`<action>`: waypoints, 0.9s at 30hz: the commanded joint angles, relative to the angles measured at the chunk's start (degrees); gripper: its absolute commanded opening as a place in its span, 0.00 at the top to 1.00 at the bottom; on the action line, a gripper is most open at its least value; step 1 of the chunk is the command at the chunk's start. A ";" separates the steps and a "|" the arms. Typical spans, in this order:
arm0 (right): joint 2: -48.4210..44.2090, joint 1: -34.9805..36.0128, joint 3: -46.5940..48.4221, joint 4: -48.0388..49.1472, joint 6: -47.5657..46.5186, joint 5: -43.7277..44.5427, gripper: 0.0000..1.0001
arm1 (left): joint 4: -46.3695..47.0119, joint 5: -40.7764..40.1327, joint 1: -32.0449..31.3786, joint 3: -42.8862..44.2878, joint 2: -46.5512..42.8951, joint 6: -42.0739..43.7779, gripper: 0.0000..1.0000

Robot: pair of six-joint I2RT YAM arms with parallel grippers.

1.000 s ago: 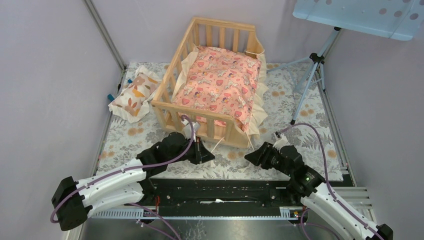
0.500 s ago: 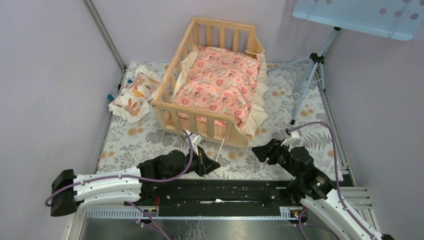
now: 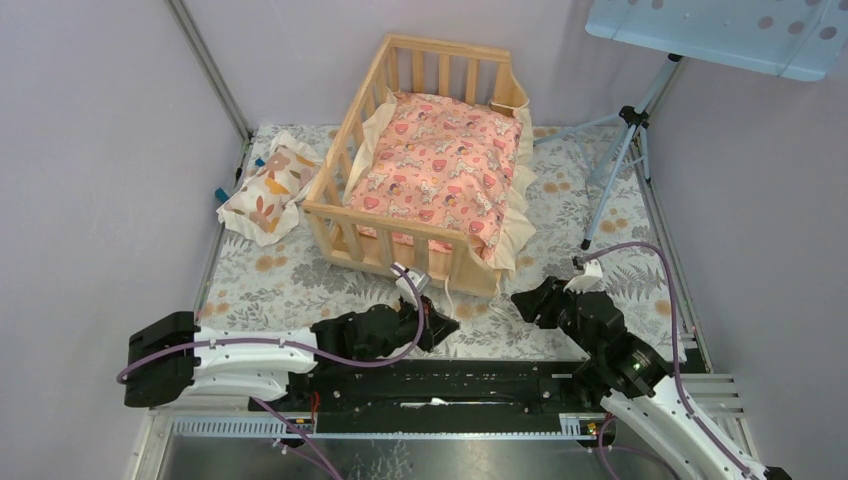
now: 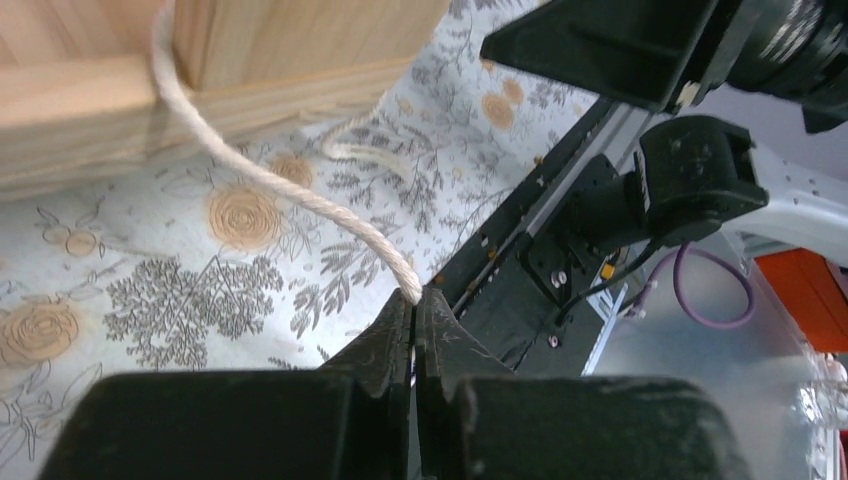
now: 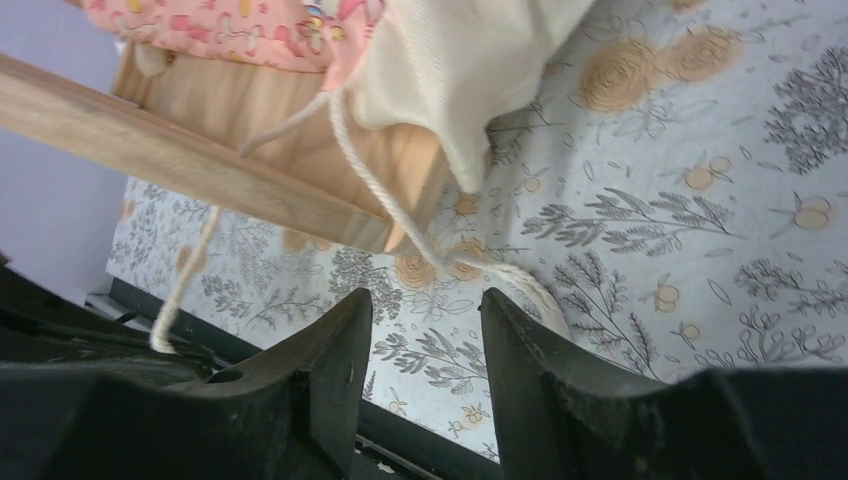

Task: Set up the pet bed
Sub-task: Tie the ropes to the bed frame.

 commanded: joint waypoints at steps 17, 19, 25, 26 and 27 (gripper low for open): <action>5.15 -0.10 -17.60 29.15 -2.72 -1.74 0.36 | 8.84 -4.80 -0.27 2.11 1.13 2.93 1.00; 5.54 -0.06 -18.86 32.95 -4.89 -4.20 0.36 | 8.88 -4.74 -0.27 2.11 1.12 3.14 1.00; 1.92 -0.10 -18.24 29.76 -8.10 -7.69 0.38 | 9.20 -3.75 -0.27 2.54 1.02 3.42 1.00; 1.05 -0.16 -18.22 28.39 -8.54 -7.37 0.39 | 9.17 -3.69 -0.27 2.61 1.04 3.33 1.00; 0.35 -0.09 -18.20 27.79 -8.91 -7.35 0.40 | 9.12 -3.68 -0.27 2.63 0.96 3.26 1.00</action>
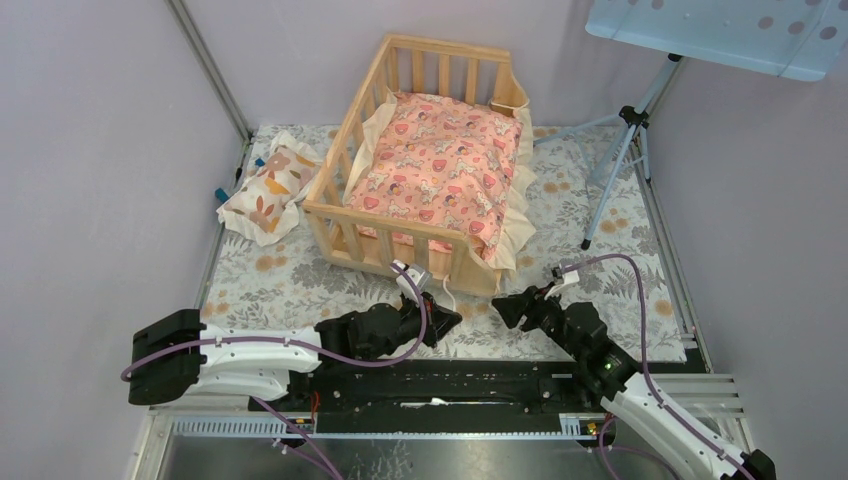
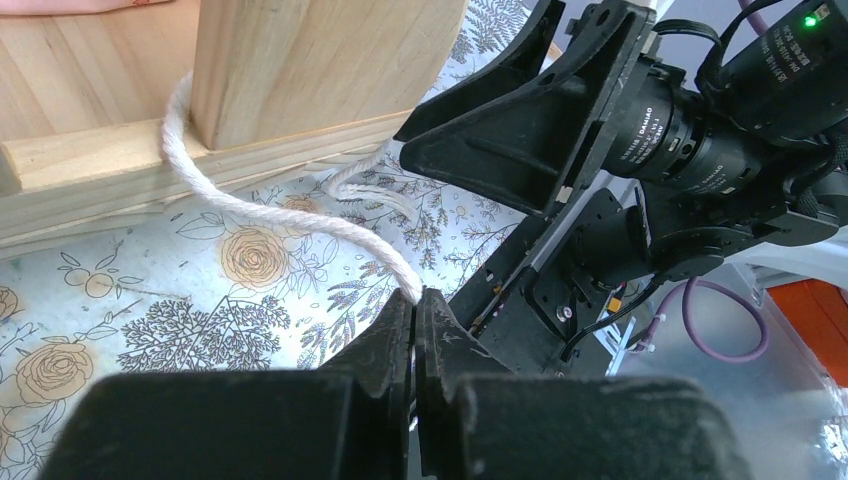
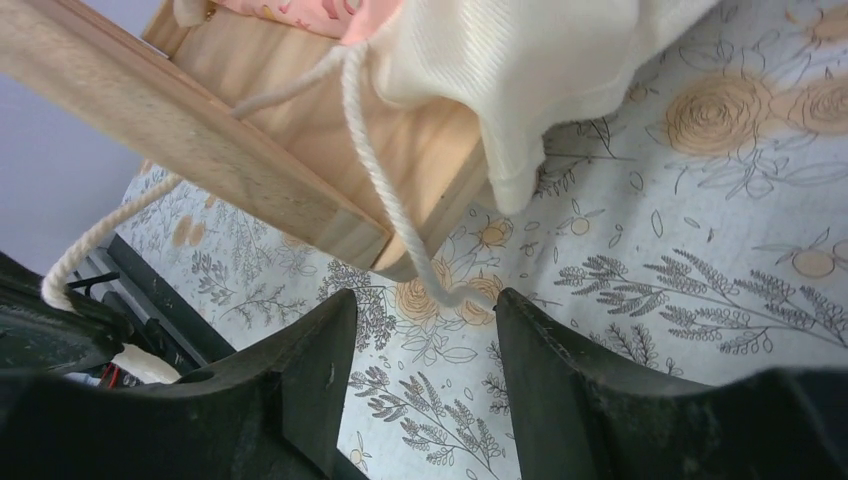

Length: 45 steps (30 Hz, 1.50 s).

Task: Set up the pet bed
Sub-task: Tie the ropes to the bed frame.

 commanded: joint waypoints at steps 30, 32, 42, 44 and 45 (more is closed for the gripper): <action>32.99 -0.09 -2.27 37.05 -11.76 1.50 0.42 | 1.27 -0.25 -0.24 1.56 -3.34 0.00 1.00; 35.24 -0.09 -2.38 39.42 -11.92 2.08 0.45 | 1.07 -0.43 -0.23 1.46 -3.61 -0.08 1.00; 36.75 -0.04 -1.28 40.73 -13.05 0.33 0.85 | -1.17 -1.48 -0.25 0.76 -4.74 -0.33 1.00; 33.80 -0.08 -0.65 36.79 -13.04 0.26 0.92 | -1.51 -1.99 -0.23 0.39 -5.29 -0.31 1.00; 31.90 -0.09 -0.55 32.97 -12.95 -0.47 0.95 | -1.66 -2.36 -0.23 0.26 -5.70 -0.29 1.00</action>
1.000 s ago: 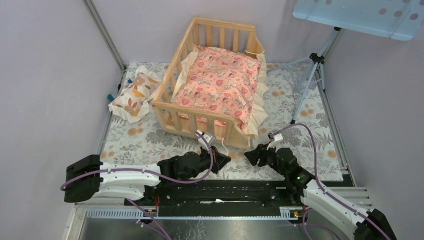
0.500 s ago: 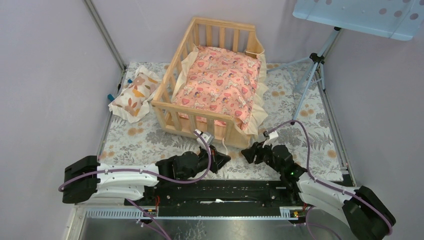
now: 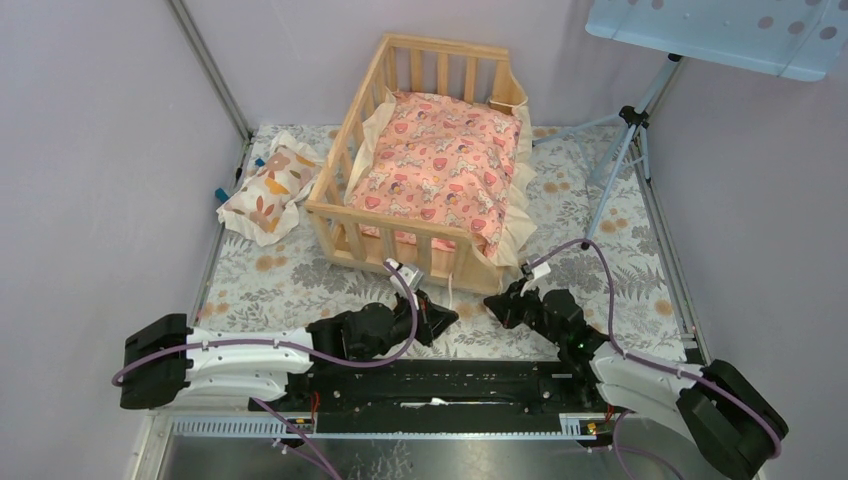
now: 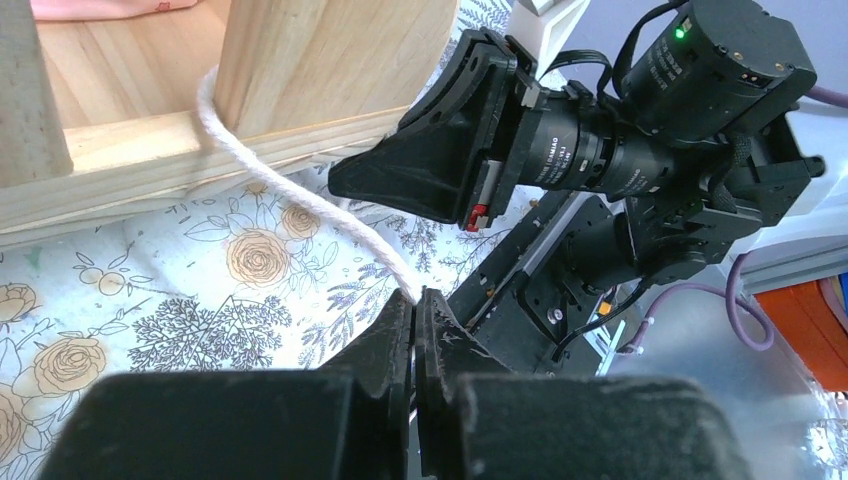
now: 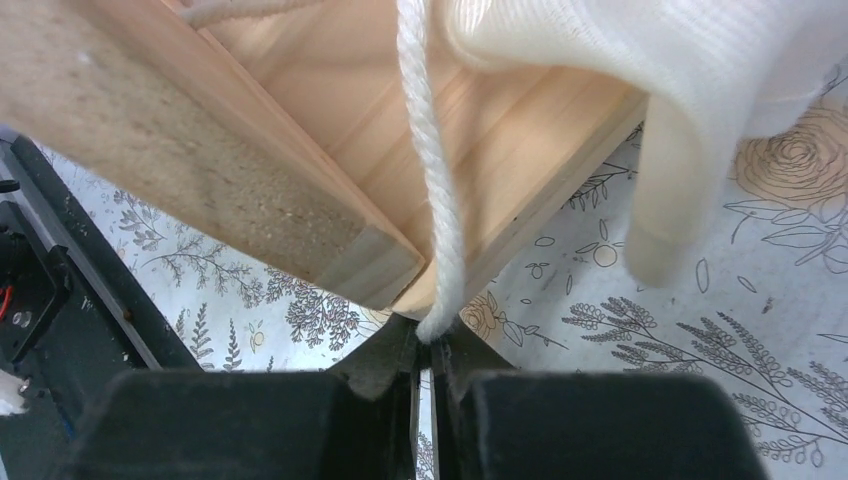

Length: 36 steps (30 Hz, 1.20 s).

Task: Set up the pet bed
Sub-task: Tie the ropes to the bed frame.

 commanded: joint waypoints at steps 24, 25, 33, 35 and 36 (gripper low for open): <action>-21.81 -1.08 21.90 -43.30 28.73 0.11 1.00 | 0.78 -4.17 -0.23 -2.26 1.17 1.65 1.00; -21.30 -1.07 22.03 -42.32 30.72 0.06 1.00 | 1.32 -4.04 -0.23 -2.24 1.85 1.47 1.00; -23.89 -1.08 19.02 -32.55 45.07 1.84 1.00 | 5.96 -3.56 -0.23 -2.37 6.58 0.30 1.00; -24.63 -1.12 17.93 -30.21 48.58 2.72 1.00 | 6.47 -3.21 -0.30 -2.24 7.22 0.12 1.00; -24.79 -1.11 17.49 -29.10 50.18 3.14 1.00 | 6.72 -3.12 -0.32 -2.19 7.46 0.02 1.00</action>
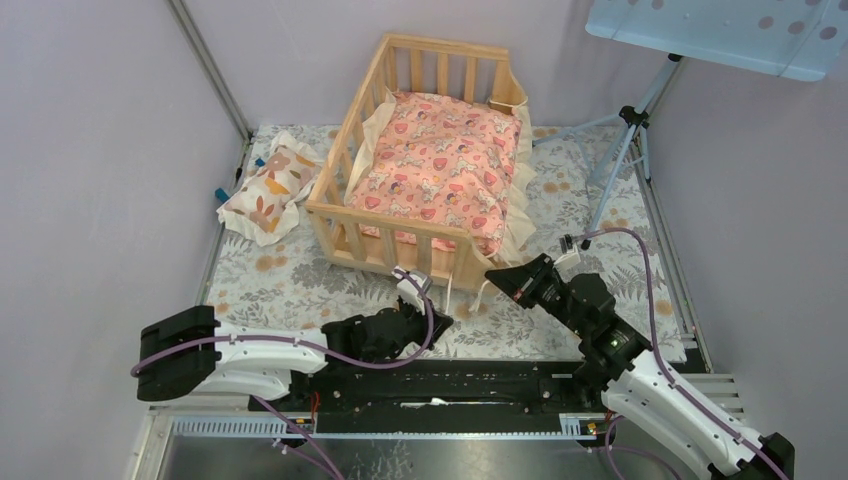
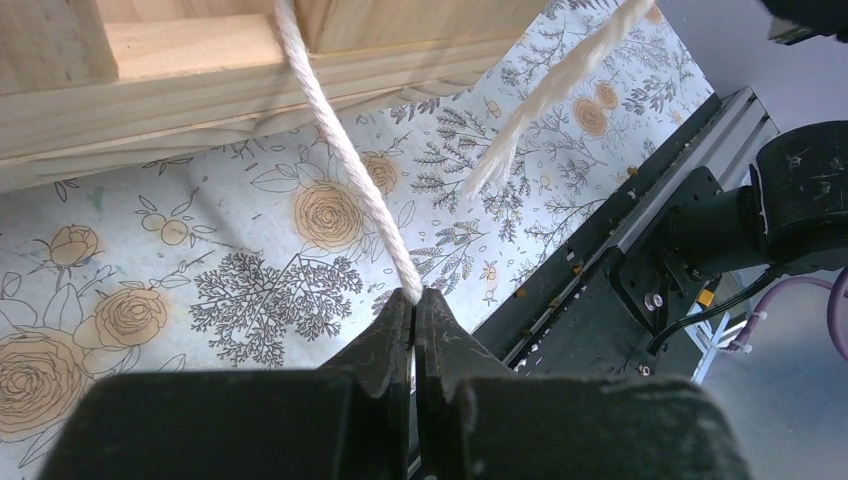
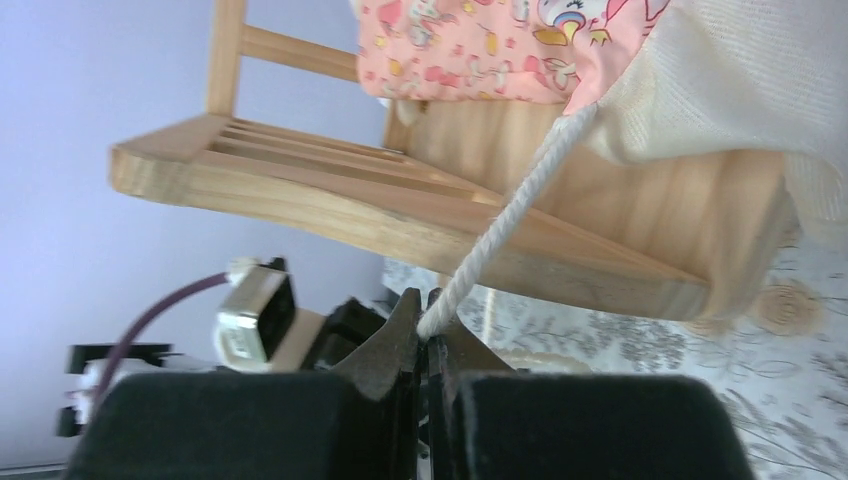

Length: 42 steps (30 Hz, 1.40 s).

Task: Set up the pet bed
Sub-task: Tie the ropes to the bed frame.

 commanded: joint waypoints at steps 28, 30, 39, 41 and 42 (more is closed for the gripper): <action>0.05 -0.16 -2.72 17.12 16.21 0.41 1.00 | 10.03 -0.87 -3.66 6.17 10.96 -5.19 1.00; 0.98 -0.17 -2.85 17.41 16.16 -0.32 1.00 | 10.52 -0.44 -3.74 7.07 11.51 -5.01 1.00; 3.29 -0.16 -3.76 17.38 14.07 -2.74 1.00 | 11.31 1.51 -4.87 12.82 15.56 -4.40 1.00; 3.00 -0.23 -4.16 17.00 13.48 -3.16 1.00 | 11.52 1.58 -5.14 13.61 15.81 -4.40 1.00; 2.83 -0.18 -4.34 16.69 13.11 -3.54 1.00 | 11.66 1.55 -5.22 13.85 15.90 -4.48 1.00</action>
